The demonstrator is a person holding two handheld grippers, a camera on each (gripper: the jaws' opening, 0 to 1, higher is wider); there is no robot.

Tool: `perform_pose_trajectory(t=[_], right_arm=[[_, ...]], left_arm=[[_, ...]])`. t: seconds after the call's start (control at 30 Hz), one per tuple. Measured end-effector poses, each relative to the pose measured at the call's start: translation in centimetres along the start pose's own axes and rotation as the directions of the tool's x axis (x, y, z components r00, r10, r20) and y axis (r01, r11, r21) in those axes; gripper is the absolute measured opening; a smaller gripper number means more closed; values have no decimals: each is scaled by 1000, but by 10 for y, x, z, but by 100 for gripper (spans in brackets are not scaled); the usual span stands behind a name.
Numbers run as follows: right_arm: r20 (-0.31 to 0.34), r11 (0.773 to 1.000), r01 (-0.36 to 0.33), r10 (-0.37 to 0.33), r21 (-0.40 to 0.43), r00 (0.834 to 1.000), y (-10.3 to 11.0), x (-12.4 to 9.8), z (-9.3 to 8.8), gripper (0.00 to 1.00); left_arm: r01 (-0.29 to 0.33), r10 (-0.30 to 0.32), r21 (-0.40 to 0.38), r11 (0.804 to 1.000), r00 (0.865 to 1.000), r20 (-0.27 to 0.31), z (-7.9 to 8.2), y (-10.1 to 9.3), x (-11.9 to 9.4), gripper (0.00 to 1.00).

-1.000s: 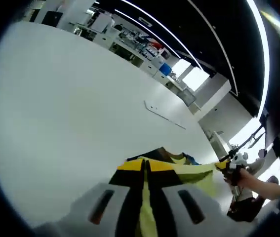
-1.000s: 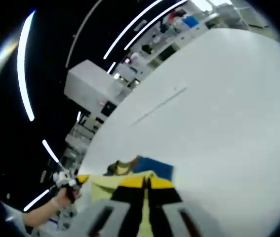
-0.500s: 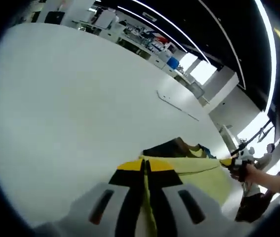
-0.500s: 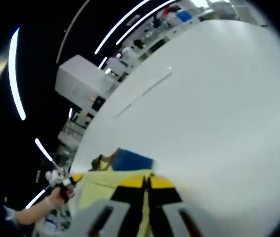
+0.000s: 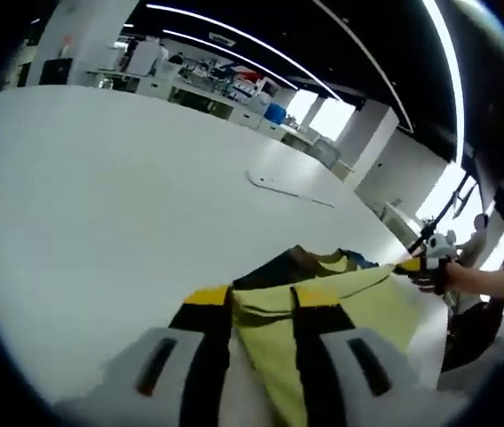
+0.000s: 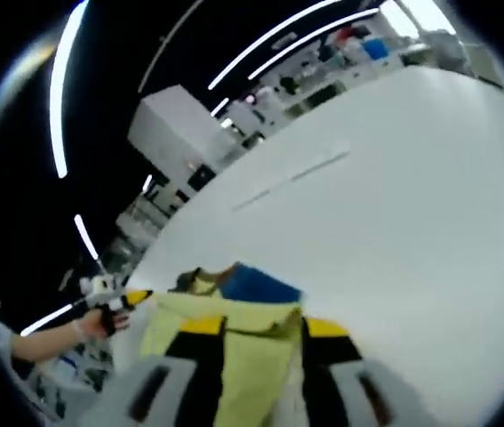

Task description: Fold the garment on the visible template until the final outline fits inside the template.

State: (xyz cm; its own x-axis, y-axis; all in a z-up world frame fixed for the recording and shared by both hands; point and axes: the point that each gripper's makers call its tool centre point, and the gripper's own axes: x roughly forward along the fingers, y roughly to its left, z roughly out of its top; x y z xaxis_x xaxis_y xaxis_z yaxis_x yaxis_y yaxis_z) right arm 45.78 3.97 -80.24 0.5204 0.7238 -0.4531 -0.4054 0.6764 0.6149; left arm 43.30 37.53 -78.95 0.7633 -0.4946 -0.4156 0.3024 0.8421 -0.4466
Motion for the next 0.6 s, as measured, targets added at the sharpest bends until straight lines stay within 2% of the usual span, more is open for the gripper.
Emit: perform_pose_trajectory(t=[0.03, 0.07, 0.13, 0.3, 0.4, 0.47, 0.53, 0.6], right_arm=[[-5, 1000, -5, 5, -23, 1000, 1, -1, -1, 46], [-7, 999, -11, 10, -51, 1000, 3, -2, -1, 51], [-10, 994, -23, 23, -102, 1000, 6, -2, -2, 60], [-35, 982, -47, 41, -183, 999, 16, -3, -7, 81], [-62, 970, -54, 41, -237, 997, 13, -4, -11, 93], [-72, 966, -66, 50, -252, 996, 19, -1, -16, 99], [-84, 957, -75, 53, -280, 995, 22, -2, -19, 99], [-98, 953, -75, 48, -292, 994, 25, -3, -24, 99]], left_arm=[[18, -18, 26, 1000, 1000, -4, 0, -4, 0, 42], [29, -28, 68, 997, 999, -16, -2, -7, -1, 49], [63, -60, 103, 993, 998, -32, -5, -14, -1, 60], [125, -115, 149, 981, 991, -75, -13, -25, -5, 74], [175, -159, 174, 969, 982, -102, -17, -35, -8, 83], [209, -189, 185, 960, 975, -117, -20, -43, -11, 91], [213, -191, 194, 957, 973, -127, -23, -46, -13, 97], [231, -205, 199, 952, 968, -143, -26, -51, -16, 99]])
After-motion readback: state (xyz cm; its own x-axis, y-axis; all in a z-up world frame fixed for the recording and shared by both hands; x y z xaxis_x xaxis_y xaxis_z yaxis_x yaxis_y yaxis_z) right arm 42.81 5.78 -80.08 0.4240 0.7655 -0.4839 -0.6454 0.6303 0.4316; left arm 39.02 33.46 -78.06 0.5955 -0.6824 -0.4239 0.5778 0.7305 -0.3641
